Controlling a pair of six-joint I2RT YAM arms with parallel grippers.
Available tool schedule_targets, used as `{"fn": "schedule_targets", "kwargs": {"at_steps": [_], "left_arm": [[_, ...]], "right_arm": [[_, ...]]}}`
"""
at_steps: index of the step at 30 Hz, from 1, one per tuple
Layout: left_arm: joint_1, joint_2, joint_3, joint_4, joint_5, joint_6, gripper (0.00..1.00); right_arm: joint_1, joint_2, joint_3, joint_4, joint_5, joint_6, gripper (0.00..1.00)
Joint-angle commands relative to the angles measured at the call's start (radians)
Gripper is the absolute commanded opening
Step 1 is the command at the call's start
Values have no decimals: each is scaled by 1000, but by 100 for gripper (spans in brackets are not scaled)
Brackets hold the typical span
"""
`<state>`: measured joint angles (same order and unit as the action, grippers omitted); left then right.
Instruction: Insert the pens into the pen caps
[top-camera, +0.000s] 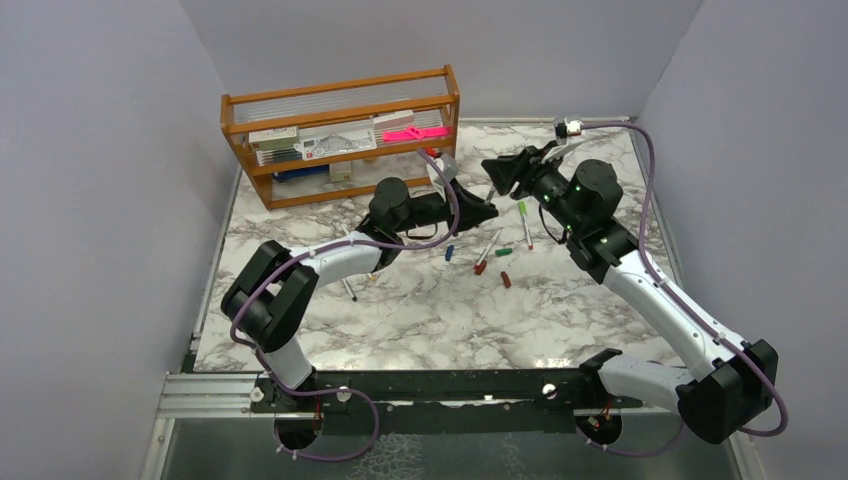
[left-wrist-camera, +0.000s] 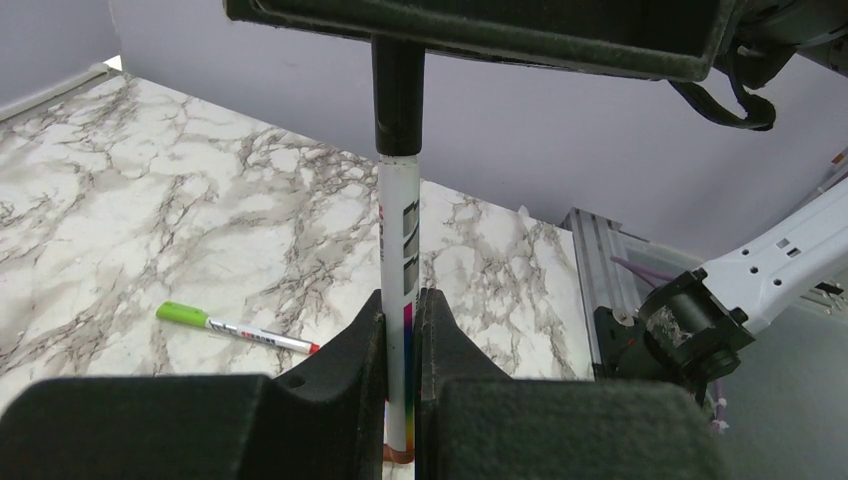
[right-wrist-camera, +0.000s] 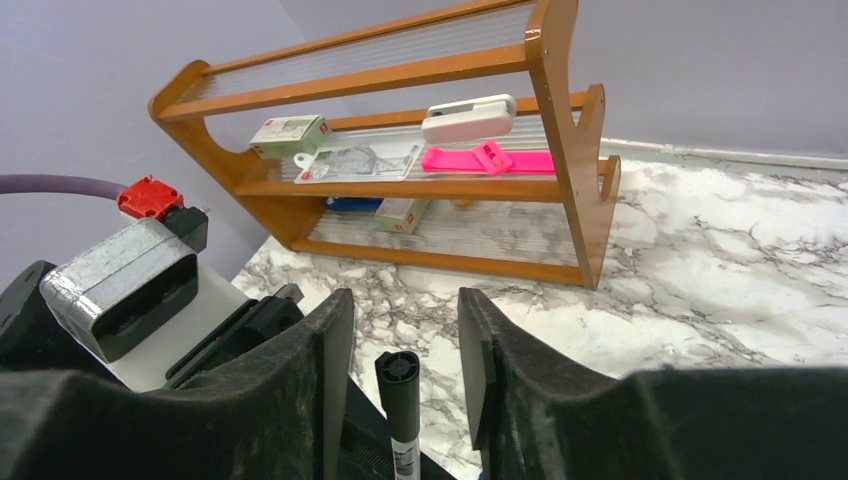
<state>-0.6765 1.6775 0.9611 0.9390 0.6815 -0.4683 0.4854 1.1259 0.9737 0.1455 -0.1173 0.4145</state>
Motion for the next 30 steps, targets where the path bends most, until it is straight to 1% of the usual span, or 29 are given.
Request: {"fn": "schedule_targets", "kwargs": {"at_steps": [1, 3, 5, 6, 7, 12, 16, 25, 30], "left_arm": [[-10, -38, 19, -5, 9, 20, 0], [-11, -35, 23, -6, 6, 16, 0], [-12, -32, 28, -5, 3, 10, 0], [-12, -30, 31, -6, 1, 7, 0], [-12, -27, 35, -7, 1, 2, 0], [-12, -26, 84, -12, 5, -34, 0], [-12, -47, 138, -20, -2, -25, 0], [-11, -3, 350, -54, 53, 2, 0], [-11, 13, 444, -64, 75, 19, 0]], "right_arm": [[3, -1, 0, -10, -11, 9, 39], [4, -4, -10, -11, -12, 12, 27], [4, -10, -18, -12, -18, 14, 10], [4, -10, -20, -14, -22, 12, 3], [4, -10, -22, -20, -27, 11, 2], [4, -21, -58, -26, -48, 13, 2], [3, -47, -105, -39, -78, 23, 2], [3, -60, -160, -121, -168, 31, 2], [4, -46, -187, -197, -218, 43, 2]]}}
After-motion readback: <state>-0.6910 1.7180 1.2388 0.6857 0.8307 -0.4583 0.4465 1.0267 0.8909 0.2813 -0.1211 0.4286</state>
